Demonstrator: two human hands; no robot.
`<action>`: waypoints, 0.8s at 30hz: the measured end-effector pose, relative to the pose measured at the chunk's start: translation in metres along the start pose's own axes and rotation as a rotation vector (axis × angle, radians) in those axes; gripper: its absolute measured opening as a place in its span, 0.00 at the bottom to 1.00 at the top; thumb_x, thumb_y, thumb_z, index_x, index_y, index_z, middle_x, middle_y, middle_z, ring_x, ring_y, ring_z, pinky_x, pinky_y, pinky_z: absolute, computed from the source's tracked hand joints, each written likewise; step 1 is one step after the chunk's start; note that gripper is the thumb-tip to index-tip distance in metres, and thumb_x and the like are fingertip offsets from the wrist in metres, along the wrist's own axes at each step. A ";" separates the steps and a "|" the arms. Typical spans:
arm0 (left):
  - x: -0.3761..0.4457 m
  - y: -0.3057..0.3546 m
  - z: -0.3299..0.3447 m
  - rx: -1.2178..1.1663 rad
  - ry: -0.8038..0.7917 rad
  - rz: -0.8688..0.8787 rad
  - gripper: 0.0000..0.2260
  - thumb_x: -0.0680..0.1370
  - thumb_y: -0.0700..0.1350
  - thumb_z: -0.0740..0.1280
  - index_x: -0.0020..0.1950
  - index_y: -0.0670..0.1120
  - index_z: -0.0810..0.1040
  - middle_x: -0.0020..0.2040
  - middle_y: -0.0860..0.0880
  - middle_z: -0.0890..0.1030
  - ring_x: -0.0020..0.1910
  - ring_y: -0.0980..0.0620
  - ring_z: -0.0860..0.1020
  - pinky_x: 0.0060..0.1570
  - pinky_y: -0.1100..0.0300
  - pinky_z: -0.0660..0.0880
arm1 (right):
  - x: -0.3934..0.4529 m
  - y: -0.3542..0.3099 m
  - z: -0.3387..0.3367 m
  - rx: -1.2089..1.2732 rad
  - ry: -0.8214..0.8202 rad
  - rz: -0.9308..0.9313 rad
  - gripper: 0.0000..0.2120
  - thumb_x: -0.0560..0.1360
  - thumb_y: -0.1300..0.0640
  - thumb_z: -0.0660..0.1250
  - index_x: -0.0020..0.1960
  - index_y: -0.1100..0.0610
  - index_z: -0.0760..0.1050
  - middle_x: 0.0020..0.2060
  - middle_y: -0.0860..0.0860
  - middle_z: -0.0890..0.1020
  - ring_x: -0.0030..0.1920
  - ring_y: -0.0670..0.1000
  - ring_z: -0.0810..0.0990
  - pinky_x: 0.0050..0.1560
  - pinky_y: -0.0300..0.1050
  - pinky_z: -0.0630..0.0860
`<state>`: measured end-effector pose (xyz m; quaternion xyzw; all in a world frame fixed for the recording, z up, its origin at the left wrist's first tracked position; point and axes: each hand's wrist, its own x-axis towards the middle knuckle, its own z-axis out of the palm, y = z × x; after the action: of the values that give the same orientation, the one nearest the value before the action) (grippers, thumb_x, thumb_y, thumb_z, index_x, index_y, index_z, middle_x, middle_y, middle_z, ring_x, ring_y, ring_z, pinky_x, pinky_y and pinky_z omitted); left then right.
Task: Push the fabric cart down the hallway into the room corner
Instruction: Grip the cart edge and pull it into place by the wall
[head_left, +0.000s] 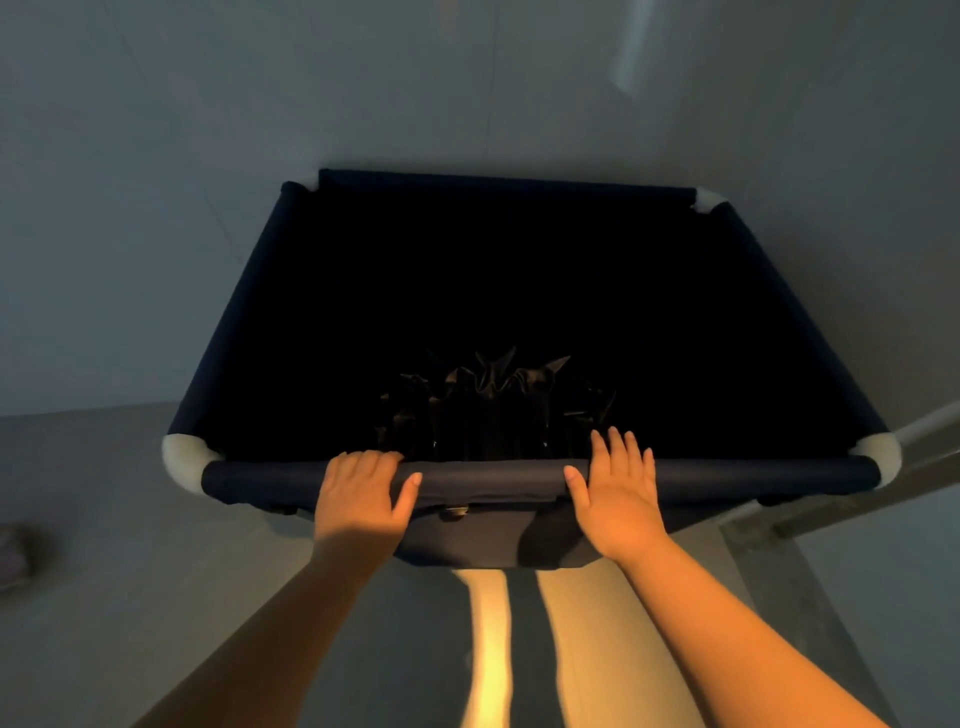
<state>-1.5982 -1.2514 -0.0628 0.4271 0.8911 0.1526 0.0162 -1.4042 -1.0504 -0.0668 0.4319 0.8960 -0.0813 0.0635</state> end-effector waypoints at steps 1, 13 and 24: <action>-0.005 -0.003 -0.002 0.002 0.007 -0.020 0.22 0.75 0.56 0.53 0.52 0.42 0.78 0.44 0.43 0.81 0.45 0.41 0.76 0.55 0.49 0.67 | -0.002 -0.005 0.002 0.000 0.002 -0.011 0.31 0.79 0.41 0.41 0.75 0.57 0.43 0.77 0.57 0.47 0.76 0.56 0.41 0.74 0.54 0.36; -0.100 -0.009 -0.010 0.090 -0.007 -0.166 0.16 0.77 0.56 0.59 0.56 0.47 0.76 0.48 0.47 0.81 0.48 0.44 0.76 0.54 0.50 0.68 | -0.042 -0.010 0.019 -0.009 -0.014 -0.228 0.32 0.78 0.40 0.41 0.76 0.56 0.43 0.77 0.56 0.46 0.76 0.56 0.40 0.74 0.54 0.36; -0.162 0.025 -0.010 -0.034 -0.356 0.067 0.22 0.79 0.59 0.53 0.71 0.54 0.60 0.67 0.54 0.72 0.63 0.52 0.71 0.58 0.56 0.71 | -0.066 0.054 0.015 0.071 0.028 -0.421 0.29 0.78 0.39 0.44 0.74 0.51 0.53 0.76 0.52 0.55 0.76 0.52 0.44 0.75 0.51 0.38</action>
<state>-1.4782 -1.3629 -0.0627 0.4763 0.8568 0.0904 0.1757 -1.3205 -1.0708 -0.0743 0.2382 0.9638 -0.1181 0.0175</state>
